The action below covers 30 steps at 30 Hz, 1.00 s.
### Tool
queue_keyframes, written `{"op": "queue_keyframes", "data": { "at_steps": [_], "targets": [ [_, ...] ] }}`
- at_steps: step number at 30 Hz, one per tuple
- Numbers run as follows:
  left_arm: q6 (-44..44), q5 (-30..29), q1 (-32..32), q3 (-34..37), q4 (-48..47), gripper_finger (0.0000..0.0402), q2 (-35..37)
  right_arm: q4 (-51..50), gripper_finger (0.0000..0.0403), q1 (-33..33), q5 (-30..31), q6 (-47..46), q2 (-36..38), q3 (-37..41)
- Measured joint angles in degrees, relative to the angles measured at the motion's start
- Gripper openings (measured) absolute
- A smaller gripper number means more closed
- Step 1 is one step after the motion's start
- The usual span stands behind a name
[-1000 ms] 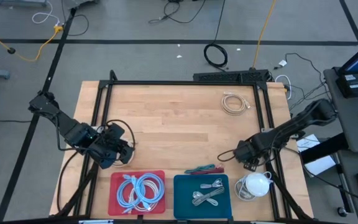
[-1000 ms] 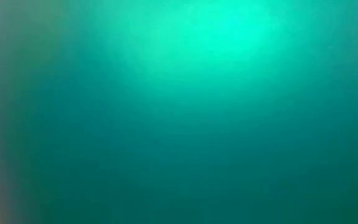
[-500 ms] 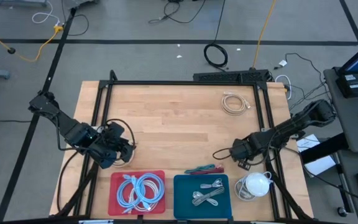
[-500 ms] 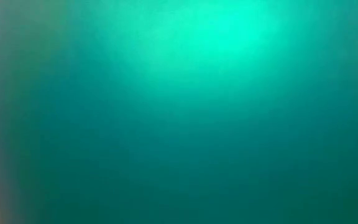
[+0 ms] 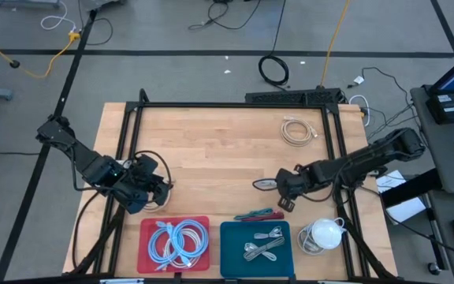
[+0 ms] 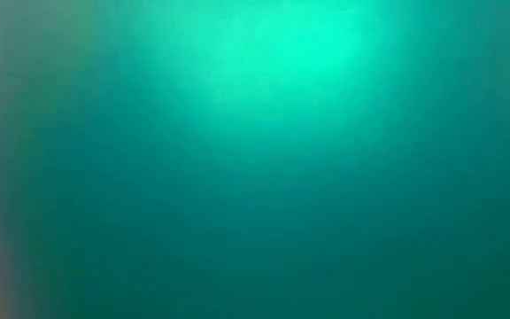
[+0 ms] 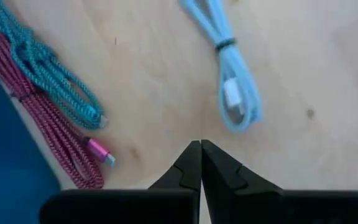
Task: Pick & Place USB Port
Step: Put the white USB cable into the blue bin
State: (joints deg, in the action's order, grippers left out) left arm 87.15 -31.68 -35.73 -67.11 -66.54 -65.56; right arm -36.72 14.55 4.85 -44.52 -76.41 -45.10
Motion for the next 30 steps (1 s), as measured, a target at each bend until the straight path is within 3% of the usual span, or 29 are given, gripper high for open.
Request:
{"op": "queue_keyframes", "data": {
  "at_steps": [9, 17, 22, 30],
  "targets": [
    [-0.28, 0.02, 0.00, 0.00, -0.13, 0.0252, -0.02, 15.99, 0.0012, -2.24, -3.41, 9.40, 0.05, -0.40],
    [-0.44, 0.04, 0.00, 0.00, -0.59, 0.0252, -0.02, 15.09, 0.0100, -8.71, -3.74, 15.11, -1.18, -0.40],
    [-0.39, 0.14, 0.00, 0.00, -0.59, 0.0252, -0.02, 14.33, 0.0149, -12.66, -7.26, 18.05, -3.59, -0.47],
    [0.29, 0.87, -0.04, 0.00, -0.55, 0.0252, -0.02, 14.39, 0.0159, -14.23, -11.21, 21.67, -10.76, -0.44]
  ]
}}
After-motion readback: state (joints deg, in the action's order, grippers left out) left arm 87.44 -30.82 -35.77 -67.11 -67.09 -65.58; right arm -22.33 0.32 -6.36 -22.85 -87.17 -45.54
